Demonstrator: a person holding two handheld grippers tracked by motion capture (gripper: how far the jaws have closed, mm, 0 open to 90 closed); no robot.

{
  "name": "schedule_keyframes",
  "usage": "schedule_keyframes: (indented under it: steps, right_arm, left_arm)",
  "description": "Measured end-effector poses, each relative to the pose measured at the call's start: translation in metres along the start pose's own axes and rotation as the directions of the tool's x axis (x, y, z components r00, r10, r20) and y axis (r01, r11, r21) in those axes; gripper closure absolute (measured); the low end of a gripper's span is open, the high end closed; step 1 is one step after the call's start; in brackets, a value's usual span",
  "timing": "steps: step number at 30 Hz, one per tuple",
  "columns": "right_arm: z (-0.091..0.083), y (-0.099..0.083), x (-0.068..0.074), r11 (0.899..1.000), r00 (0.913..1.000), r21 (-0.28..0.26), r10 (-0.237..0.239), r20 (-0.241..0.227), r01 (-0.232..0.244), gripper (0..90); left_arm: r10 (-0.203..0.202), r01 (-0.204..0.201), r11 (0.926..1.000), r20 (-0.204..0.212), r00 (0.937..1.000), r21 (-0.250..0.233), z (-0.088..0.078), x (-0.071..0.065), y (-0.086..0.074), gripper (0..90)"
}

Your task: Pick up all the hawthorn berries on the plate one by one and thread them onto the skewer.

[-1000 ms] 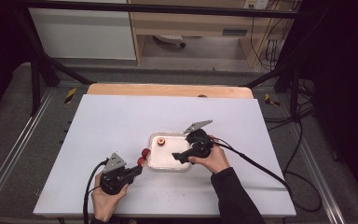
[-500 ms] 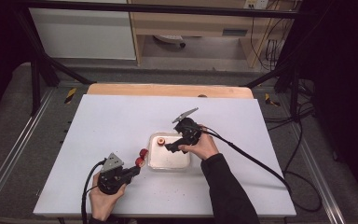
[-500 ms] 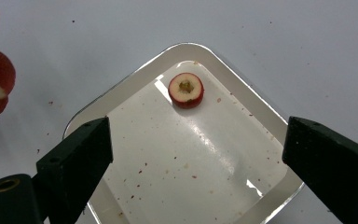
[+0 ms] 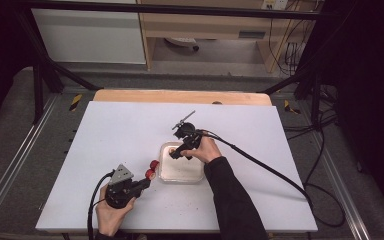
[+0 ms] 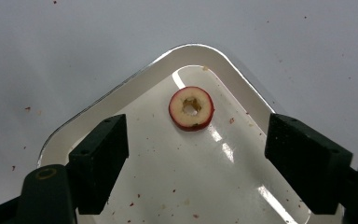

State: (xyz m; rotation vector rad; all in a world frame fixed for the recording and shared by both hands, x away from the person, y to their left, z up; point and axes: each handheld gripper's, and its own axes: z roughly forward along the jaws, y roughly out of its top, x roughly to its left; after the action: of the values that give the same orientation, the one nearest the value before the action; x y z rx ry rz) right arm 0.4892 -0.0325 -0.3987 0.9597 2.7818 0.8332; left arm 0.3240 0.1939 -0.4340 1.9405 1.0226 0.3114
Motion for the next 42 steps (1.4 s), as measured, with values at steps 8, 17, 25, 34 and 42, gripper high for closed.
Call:
schedule_keyframes:
  steps: [8,17,25,34,42]
  right_arm:
    - [0.014,0.01,-0.001,0.998,0.9992,0.039,-0.041,0.005,0.041,28.9]
    - [0.026,0.015,-0.001,0.993,0.996,0.078,-0.088,-0.014,0.089,41.2]
    - [0.032,0.019,0.001,0.986,0.9916,0.1,-0.128,-0.017,0.13,48.6]
    - [0.033,0.019,0.002,0.982,0.9876,0.108,-0.157,-0.012,0.157,60.8]
    - [0.025,0.021,0.003,0.987,0.9923,0.104,-0.124,-0.004,0.124,61.1]
  left_arm:
    - [0.001,-0.001,1.0,0.006,1.0,-0.001,0.001,0.0,0.0,88.3]
    - [0.001,-0.001,1.0,0.013,0.9999,0.007,0.002,0.0,0.0,88.3]
    - [0.003,-0.003,1.0,0.013,0.9999,0.008,0.002,0.0,-0.001,88.3]
    - [0.004,-0.004,1.0,0.011,0.9999,0.006,0.002,0.0,-0.001,88.3]
    - [0.007,-0.007,0.9999,0.011,0.9999,0.008,0.002,-0.001,-0.001,88.3]
